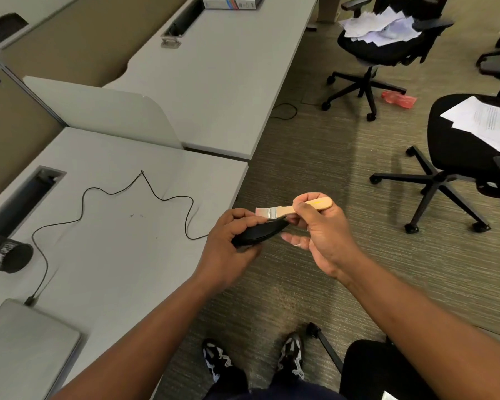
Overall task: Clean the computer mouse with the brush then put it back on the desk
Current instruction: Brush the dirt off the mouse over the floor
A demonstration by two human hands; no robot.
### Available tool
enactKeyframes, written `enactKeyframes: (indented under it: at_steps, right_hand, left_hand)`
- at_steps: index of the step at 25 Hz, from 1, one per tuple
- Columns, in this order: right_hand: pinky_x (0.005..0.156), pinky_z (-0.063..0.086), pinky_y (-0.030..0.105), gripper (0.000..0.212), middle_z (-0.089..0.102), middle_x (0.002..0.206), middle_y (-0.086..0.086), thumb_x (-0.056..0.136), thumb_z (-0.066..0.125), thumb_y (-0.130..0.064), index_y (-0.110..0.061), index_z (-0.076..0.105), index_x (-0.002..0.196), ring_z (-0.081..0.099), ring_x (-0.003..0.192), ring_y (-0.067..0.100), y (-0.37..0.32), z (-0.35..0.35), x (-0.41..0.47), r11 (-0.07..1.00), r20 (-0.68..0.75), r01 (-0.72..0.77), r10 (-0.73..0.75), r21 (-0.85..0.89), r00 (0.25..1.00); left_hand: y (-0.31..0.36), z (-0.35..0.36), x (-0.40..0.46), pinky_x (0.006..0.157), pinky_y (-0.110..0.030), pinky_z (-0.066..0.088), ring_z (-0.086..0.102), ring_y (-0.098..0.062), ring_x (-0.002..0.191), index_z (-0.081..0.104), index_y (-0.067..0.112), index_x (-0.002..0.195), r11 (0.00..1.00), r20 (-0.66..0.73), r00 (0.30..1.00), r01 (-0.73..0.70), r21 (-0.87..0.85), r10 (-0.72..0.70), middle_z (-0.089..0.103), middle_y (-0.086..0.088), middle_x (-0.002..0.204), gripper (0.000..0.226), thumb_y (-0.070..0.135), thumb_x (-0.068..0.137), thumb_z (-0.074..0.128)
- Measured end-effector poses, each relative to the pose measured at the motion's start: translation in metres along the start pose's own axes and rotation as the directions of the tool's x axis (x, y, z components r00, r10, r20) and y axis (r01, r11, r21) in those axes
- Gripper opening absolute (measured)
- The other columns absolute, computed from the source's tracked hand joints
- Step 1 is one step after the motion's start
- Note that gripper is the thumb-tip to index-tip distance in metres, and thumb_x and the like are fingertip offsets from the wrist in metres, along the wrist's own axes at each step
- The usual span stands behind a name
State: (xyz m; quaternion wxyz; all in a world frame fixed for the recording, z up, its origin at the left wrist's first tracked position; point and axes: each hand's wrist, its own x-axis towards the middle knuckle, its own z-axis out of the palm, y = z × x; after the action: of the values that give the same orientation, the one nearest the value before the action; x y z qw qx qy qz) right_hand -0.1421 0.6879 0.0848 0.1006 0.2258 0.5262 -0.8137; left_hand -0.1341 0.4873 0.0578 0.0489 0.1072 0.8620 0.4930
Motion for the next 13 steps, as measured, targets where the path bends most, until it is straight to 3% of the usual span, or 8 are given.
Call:
enactKeyframes:
  at_steps: [4, 6, 9, 13]
  right_hand:
    - [0.085, 0.063, 0.05, 0.012, 0.067, 0.096, 0.007, 0.098, 0.065, -0.008, -0.02, 0.065, 0.095, 0.065, 0.096, 0.016, 0.001, -0.002, 0.001, 1.0, 0.017, 0.014, -0.014, 0.0, 1.0]
    - [0.088, 0.063, 0.052, 0.01, 0.068, 0.099, 0.008, 0.098, 0.066, -0.01, -0.02, 0.066, 0.097, 0.066, 0.098, 0.017, 0.001, -0.003, 0.001, 1.0, 0.022, 0.017, -0.017, -0.006, 1.0]
    - [0.086, 0.064, 0.045, 0.007, 0.071, 0.1, 0.005, 0.098, 0.067, -0.015, -0.021, 0.066, 0.096, 0.067, 0.097, 0.017, -0.001, -0.005, 0.001, 0.992, -0.006, 0.083, -0.084, -0.096, 0.996]
    - [0.071, 0.059, 0.033, 0.01, 0.076, 0.091, 0.005, 0.098, 0.066, -0.015, -0.023, 0.069, 0.091, 0.07, 0.086, 0.017, -0.007, -0.01, -0.001, 0.91, -0.004, 0.243, -0.259, -0.336, 0.966]
  left_hand:
    - [0.001, 0.001, -0.001, 0.102, -0.027, 0.054, 0.054, 0.0, 0.124, 0.066, 0.051, 0.119, 0.994, 0.025, 0.999, 0.047, -0.102, -0.045, 0.056, 0.015, 0.131, 0.043, 0.025, 0.089, 0.082]
    - [0.001, 0.002, 0.0, 0.103, -0.036, 0.056, 0.054, -0.002, 0.124, 0.066, 0.052, 0.12, 0.989, 0.001, 0.998, 0.064, -0.135, -0.064, 0.056, 0.016, 0.131, 0.038, 0.024, 0.094, 0.074]
    - [-0.001, 0.0, 0.001, 0.099, -0.042, 0.06, 0.059, -0.013, 0.125, 0.058, 0.051, 0.128, 0.974, -0.005, 0.988, 0.154, -0.167, -0.157, 0.055, 0.011, 0.139, 0.059, 0.014, 0.087, 0.082]
    - [-0.002, -0.001, 0.001, 0.1, -0.035, 0.06, 0.061, -0.014, 0.127, 0.036, 0.048, 0.144, 0.961, -0.049, 0.974, 0.21, -0.18, -0.222, 0.051, 0.012, 0.14, 0.102, 0.004, 0.072, 0.093]
